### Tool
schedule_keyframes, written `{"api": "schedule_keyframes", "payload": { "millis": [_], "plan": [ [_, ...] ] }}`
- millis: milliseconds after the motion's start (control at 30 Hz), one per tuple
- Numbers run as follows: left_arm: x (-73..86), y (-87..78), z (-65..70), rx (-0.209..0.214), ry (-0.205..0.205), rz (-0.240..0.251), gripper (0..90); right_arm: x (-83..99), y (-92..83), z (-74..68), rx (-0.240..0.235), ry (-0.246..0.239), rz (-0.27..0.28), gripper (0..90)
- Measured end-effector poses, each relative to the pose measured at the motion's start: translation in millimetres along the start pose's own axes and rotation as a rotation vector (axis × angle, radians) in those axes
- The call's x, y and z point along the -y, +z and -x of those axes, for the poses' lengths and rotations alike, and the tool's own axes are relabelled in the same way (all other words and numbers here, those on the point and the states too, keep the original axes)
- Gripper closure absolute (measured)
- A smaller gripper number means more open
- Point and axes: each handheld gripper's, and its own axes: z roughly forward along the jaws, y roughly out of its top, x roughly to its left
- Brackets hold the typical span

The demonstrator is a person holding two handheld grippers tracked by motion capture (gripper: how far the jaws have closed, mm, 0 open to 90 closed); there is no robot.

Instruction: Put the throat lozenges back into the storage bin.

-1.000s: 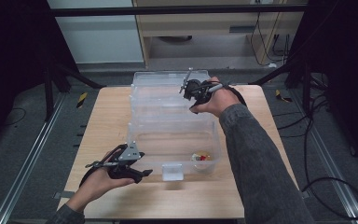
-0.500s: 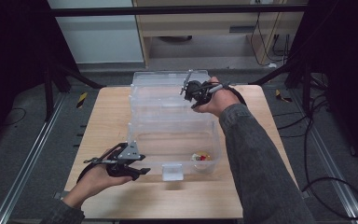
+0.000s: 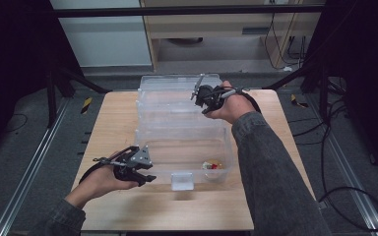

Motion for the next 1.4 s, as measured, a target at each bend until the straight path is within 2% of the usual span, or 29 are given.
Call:
{"api": "schedule_keyframes", "payload": {
  "millis": [267,433,500,667,833,1400],
  "plan": [
    [1.2,8.5,-1.6,0.012,0.014,-0.024,56.8,0.5,-0.5,0.3,-0.003,0.003,0.0,63.6],
    [2.7,9.6,-2.9,0.007,0.015,-0.026,62.8,0.4,-0.6,1.1,-0.007,0.0,-0.001,64.1],
    [3.7,9.4,-3.8,-0.003,0.018,-0.02,64.6,0.3,-0.4,1.3,-0.007,0.003,-0.001,64.5],
    [6.4,9.8,-5.2,0.022,0.005,0.002,69.0,0.8,-0.5,1.6,-0.001,0.005,0.003,67.3],
    [7.3,10.0,-4.0,0.033,0.015,0.004,77.0,1.3,-1.0,1.3,0.009,0.006,0.011,70.5],
    [8.8,10.7,-2.2,0.024,-0.001,0.023,77.3,0.5,-2.3,-0.7,0.005,-0.007,0.021,72.6]
  ]
}}
